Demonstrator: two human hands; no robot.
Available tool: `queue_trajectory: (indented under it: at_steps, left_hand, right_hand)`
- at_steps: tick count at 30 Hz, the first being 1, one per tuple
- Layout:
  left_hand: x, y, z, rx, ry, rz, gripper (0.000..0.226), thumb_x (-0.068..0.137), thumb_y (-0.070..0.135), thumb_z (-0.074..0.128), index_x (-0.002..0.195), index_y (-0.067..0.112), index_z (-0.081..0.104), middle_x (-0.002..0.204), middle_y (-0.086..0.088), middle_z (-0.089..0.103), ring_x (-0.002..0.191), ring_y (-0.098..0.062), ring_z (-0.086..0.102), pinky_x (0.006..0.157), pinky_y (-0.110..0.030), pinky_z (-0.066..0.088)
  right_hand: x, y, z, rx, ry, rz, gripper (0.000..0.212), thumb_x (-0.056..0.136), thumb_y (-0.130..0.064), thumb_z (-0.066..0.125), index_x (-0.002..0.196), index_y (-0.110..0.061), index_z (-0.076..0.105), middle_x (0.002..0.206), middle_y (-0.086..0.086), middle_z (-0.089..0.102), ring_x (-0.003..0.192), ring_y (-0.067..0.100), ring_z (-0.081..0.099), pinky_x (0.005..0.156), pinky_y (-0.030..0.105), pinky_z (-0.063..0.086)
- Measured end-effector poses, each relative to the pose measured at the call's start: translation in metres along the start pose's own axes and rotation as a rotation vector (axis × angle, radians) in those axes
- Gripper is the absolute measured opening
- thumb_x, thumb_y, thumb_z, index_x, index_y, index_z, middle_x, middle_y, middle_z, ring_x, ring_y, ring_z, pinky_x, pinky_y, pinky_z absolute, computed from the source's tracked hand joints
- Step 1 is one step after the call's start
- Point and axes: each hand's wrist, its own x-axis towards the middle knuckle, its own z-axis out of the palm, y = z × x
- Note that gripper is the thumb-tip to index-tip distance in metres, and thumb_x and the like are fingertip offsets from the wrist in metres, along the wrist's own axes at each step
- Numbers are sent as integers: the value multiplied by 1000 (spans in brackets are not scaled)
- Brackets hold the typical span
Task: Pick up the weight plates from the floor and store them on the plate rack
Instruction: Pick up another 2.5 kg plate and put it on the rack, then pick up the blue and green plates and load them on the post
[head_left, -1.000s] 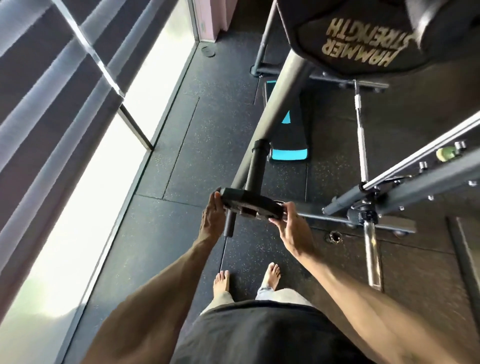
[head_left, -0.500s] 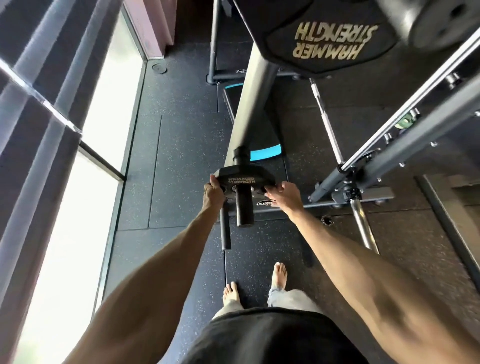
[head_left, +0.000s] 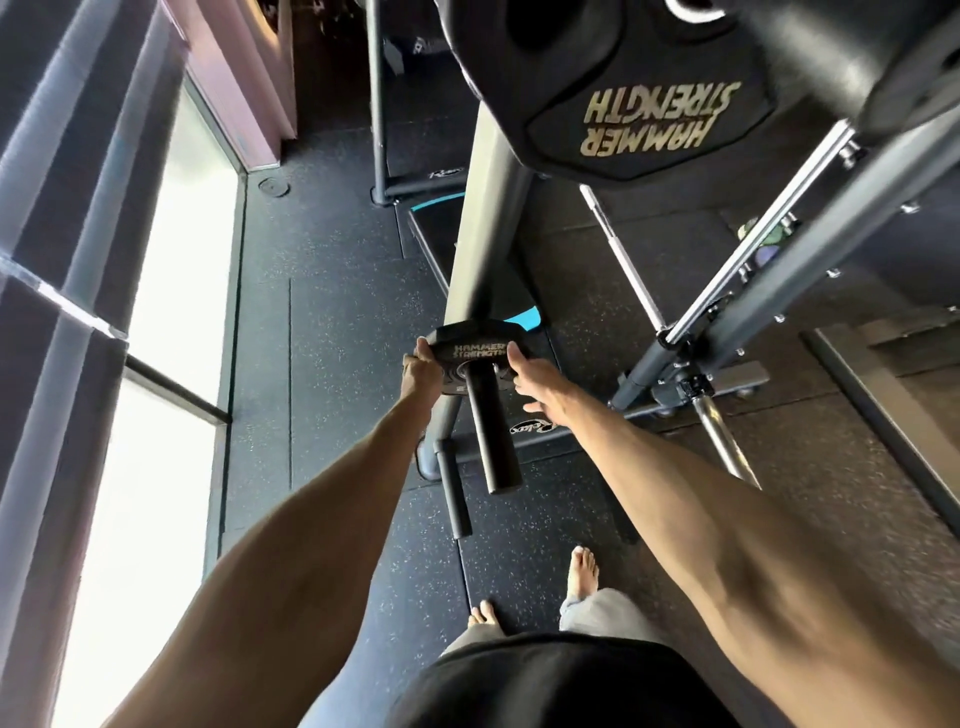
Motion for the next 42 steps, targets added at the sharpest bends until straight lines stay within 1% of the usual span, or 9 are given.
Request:
queue_trajectory:
  at_steps: [4,6,8,10,17,28,31,39,42]
  left_hand:
    - [-15,3,0,83,117,22,50,104,41,30,132,2,43,136,-22,50,124,-38,50,104,-45,40]
    - [-24,13,-1,198,267,104,37,101,30,40,125,3,45,131,-22,49,121,-39,48,101,-49,40]
    - [-35,24,3,329,413,302,26,96,21,45,115,4,48,119,-20,52,112,-38,52,93,-48,44]
    - [-48,37,14,376,429,504,18,94,20,44,106,7,50,105,-16,59,97,-36,59,78,-44,46]
    - [-106,61,106,615,104,909,16,95,26,42,98,14,53,86,-12,68,76,-34,66,63,-44,55]
    - [-216,10,377,1282,-659,599,34,95,26,45,109,3,65,107,-19,70,96,-36,68,81,-39,57]
    - [-258,-4,449,1319,-756,675,34,99,29,42,108,6,65,107,-17,70,99,-35,67,87,-41,56]
    - [-319,-30,572,1314,-997,611,31,99,24,45,103,-1,63,102,-23,71,96,-35,69,73,-36,52]
    - [-319,-27,611,1328,-1008,615,29,98,23,46,103,1,64,105,-19,72,98,-32,68,78,-34,51]
  right_hand:
    - [0,1,1,-21,68,-34,77,95,-65,38,142,-4,43,141,14,49,127,30,50,102,51,46]
    - [-4,0,-1,-114,139,-124,55,100,-55,40,107,-5,64,100,10,60,92,23,59,84,39,52]
    - [-11,0,-6,-234,180,-197,47,101,-46,42,65,-18,52,66,1,49,65,18,52,70,34,50]
    - [-17,5,-14,-314,184,-229,48,102,-40,45,60,-17,45,59,2,49,74,28,65,77,41,54]
    - [-59,46,-89,-466,212,-261,56,101,-52,37,69,-9,55,76,15,69,89,32,71,60,34,50]
    - [-143,241,-316,-504,441,38,30,101,-32,43,85,-11,58,109,20,69,97,33,68,76,32,49]
    - [-169,293,-369,-499,448,91,34,104,-26,39,115,-2,60,121,24,62,108,36,62,80,40,45]
    - [-209,388,-474,-509,430,239,25,103,-28,42,91,-12,56,109,23,65,101,35,63,71,34,37]
    - [-204,401,-509,-471,401,280,37,103,-25,42,69,-11,49,76,14,56,77,25,57,69,32,37]
